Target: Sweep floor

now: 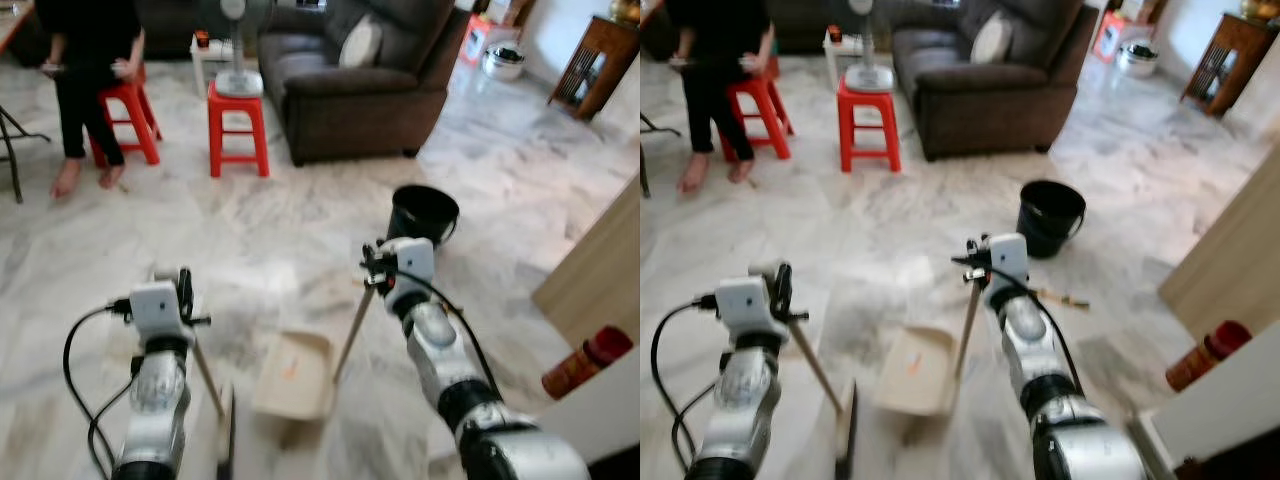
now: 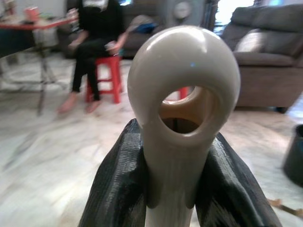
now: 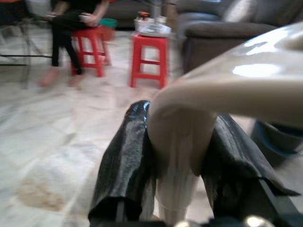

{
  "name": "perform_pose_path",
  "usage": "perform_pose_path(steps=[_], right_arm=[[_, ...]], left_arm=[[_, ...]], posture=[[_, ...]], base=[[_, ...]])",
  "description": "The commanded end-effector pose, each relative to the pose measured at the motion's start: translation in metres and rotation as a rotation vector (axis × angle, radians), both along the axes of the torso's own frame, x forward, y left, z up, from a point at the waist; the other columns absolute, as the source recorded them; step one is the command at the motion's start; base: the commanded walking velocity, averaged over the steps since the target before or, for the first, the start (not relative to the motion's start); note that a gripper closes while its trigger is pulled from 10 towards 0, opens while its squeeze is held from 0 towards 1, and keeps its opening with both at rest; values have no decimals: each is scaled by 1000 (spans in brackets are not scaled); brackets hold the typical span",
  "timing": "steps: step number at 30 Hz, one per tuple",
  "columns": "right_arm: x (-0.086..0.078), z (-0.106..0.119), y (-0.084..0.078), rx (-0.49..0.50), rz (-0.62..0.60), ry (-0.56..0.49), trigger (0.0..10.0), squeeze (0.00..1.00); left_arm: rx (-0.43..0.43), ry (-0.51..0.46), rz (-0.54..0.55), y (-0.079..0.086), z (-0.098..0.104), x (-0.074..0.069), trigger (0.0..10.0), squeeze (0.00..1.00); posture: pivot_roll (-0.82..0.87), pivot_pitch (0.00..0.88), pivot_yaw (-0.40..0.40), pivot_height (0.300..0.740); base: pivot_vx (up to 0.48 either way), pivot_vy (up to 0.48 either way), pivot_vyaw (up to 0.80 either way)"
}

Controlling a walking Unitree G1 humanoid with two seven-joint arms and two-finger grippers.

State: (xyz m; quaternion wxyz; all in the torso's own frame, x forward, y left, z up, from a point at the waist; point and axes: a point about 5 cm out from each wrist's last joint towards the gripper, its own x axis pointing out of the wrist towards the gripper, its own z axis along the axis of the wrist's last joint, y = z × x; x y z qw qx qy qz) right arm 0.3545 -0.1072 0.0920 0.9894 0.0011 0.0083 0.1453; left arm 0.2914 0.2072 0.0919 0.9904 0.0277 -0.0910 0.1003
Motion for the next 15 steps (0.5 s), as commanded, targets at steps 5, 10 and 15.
perform_pose_path(steps=[5, 10, 15], right_arm=[[7, 16, -5, 20, -12, -68, 10000, 0], [7, 18, -5, 3, -5, -82, 10000, 0], [7, 18, -5, 4, -4, -81, 10000, 0]], left_arm=[[15, -52, -12, -3, 13, 3, 10000, 0], [14, -53, -10, -3, 13, 4, 10000, 0], [13, -56, -10, -4, 14, 4, 10000, 0]], posture=[[68, 0, -96, 740], [66, 0, -101, 740], [66, 0, -102, 740]], base=[[0, 0, 0], [0, 0, 640], [0, 0, 800]])
